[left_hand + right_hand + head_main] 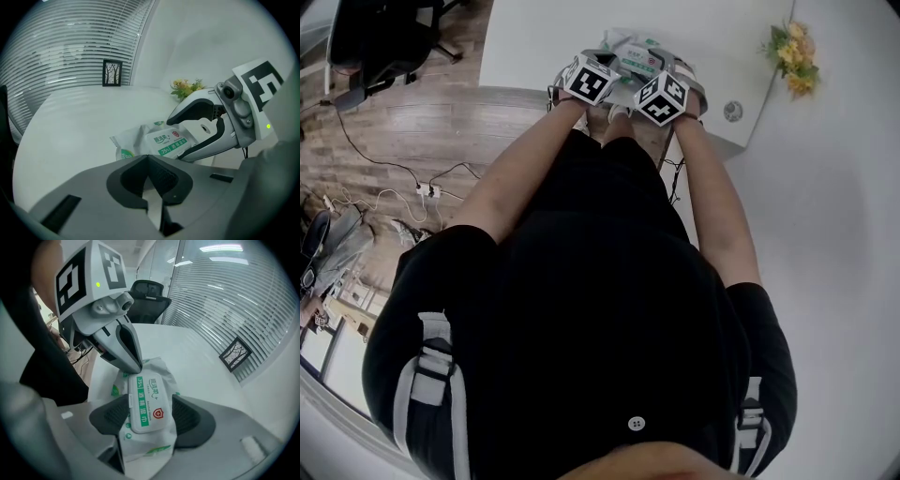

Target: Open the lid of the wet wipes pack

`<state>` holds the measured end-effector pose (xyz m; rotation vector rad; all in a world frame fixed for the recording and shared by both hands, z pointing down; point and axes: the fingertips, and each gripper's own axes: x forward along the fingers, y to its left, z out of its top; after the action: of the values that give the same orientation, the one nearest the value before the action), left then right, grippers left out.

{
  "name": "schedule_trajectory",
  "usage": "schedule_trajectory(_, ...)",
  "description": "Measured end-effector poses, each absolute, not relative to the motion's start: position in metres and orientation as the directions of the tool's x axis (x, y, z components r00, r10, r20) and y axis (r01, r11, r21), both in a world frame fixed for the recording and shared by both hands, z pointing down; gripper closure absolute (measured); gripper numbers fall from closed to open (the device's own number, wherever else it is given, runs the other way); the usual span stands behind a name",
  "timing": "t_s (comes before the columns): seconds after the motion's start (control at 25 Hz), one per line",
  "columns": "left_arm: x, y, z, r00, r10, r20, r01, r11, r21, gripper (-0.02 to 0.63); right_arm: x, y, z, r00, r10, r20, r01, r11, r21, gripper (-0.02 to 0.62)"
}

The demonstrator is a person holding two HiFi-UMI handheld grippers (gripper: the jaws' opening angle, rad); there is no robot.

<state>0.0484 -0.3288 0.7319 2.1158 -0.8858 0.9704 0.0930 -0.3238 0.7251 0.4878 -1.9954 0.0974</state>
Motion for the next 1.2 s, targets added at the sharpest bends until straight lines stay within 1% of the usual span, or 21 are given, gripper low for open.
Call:
schedule_trajectory(0.28,0.048,-0.331,0.735,0.498,-0.305,0.812,-0.779,-0.569,0.264,0.598,0.092,-0.328,0.713,-0.399,-0.328,0.856,-0.386,0.907,0.168,0.298)
schedule_trajectory(0.4,0.049,-0.331,0.736,0.491,-0.306,0.815,-0.779,-0.574,0.254,0.598,0.092,-0.337,0.699,-0.421,-0.372,0.827,-0.422,0.888,0.185,0.315)
schedule_trajectory(0.44,0.049,-0.331,0.736,0.490,-0.306,0.816,-0.779,-0.574,0.252,0.598,0.094,-0.342,0.693,-0.424,-0.391,0.817,-0.438,0.878,0.193,0.343)
schedule_trajectory(0.72,0.050,-0.330,0.739,0.493,-0.301,0.817,-0.779,-0.571,0.260,0.598,0.111,-0.373,0.676,-0.409,-0.444,0.797,-0.499,0.840,0.212,0.344)
schedule_trajectory(0.88,0.053,-0.331,0.731,0.517,-0.285,0.807,-0.776,-0.554,0.302,0.598,0.119,-0.387,0.674,-0.392,-0.466,0.793,-0.523,0.822,0.225,0.344)
schedule_trajectory(1.0,0.053,-0.331,0.728,0.528,-0.284,0.800,-0.770,-0.557,0.310,0.598,0.122,-0.395,0.679,-0.376,-0.465,0.801,-0.525,0.820,0.229,0.344)
schedule_trajectory(1.2,0.046,-0.329,0.728,0.552,-0.322,0.769,-0.769,-0.553,0.321,0.598,0.125,-0.402,0.687,-0.365,-0.459,0.810,-0.538,0.814,0.218,0.344)
